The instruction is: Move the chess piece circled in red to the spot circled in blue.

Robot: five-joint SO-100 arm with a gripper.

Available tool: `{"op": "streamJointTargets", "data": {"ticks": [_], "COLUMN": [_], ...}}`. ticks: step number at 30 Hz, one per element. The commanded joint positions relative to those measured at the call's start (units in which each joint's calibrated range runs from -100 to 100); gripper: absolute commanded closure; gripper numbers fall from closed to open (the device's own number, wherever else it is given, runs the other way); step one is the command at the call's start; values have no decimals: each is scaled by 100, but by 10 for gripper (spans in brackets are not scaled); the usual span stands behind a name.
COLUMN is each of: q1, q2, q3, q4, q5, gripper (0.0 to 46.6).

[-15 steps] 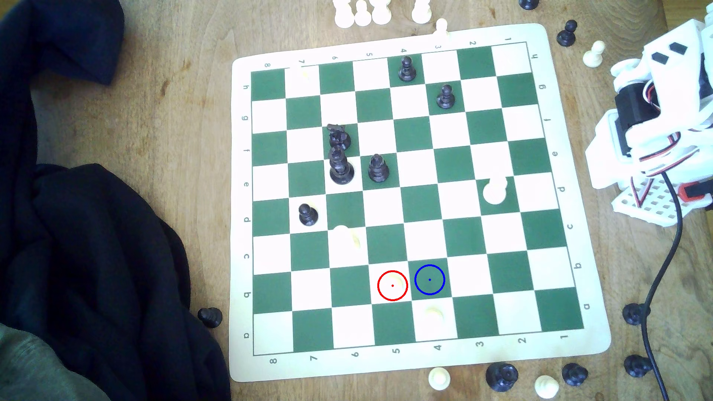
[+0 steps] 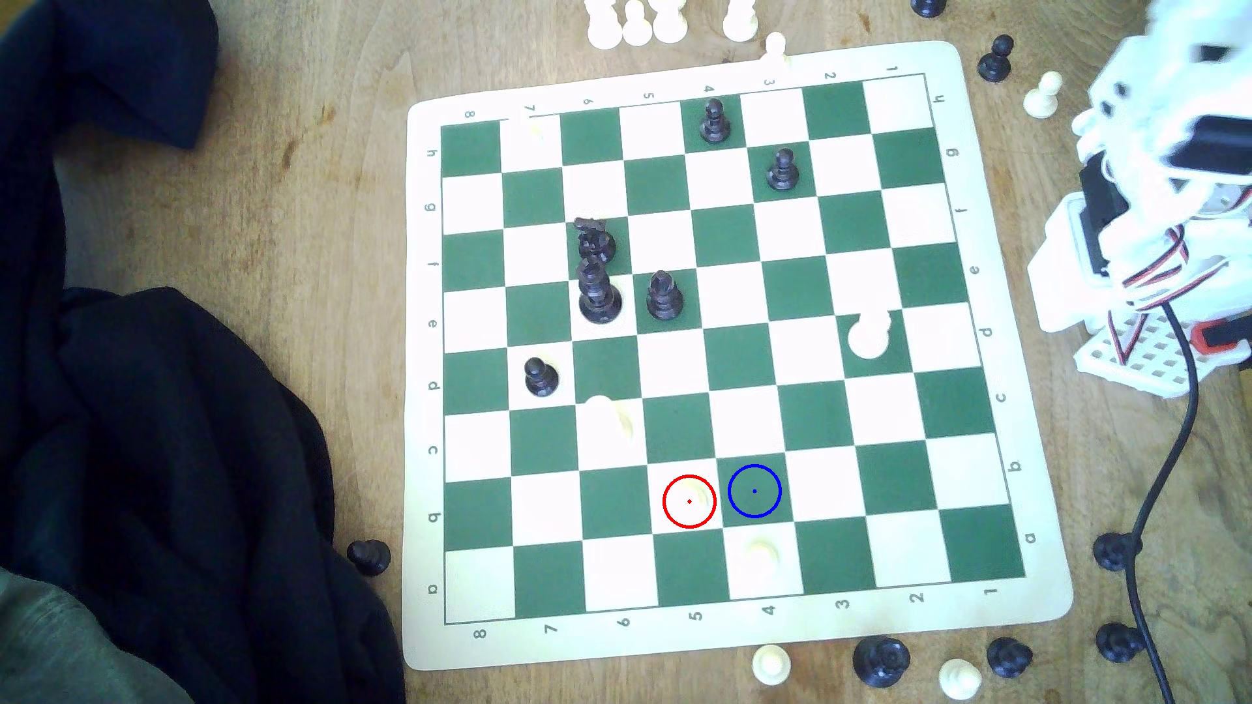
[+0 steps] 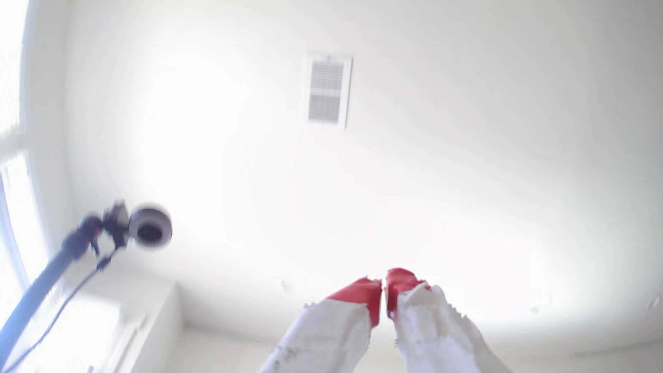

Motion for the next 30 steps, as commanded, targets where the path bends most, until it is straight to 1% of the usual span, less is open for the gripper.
{"op": "streamJointTargets", "data": {"ticks": [1,2,3,4,7,8,10,14,18,20,22,23,25,26,29,30], "q1": [14,54,61,147,249,280,296,38,-95,-228,-541,-658,-854,-1010,-1261,-1433], "q2": [-3,-3,-3,-3,-3,6,22,600,702,846,1364,1584,1933,2306,3028,3393], "q3": [-653,-880,-925,-1242,-1696,-1977,-2240,-2883,-3137,-3273,-3446,-3527,-3618,-3790,-4207,-4398], "q4": [2530,3390,3537,4594,6035,6879,7755,9172,10458,10998,11400,11514,11580,11596,11637,11645], "q5": [-20,-24,-24,-29,-34,-34,-34,-29,-39,-44,-49,-63,-151,-249,-484,-567], "gripper": [464,464,464,464,464,464,464,459,458,446,445,434,407,381,360,352]}}
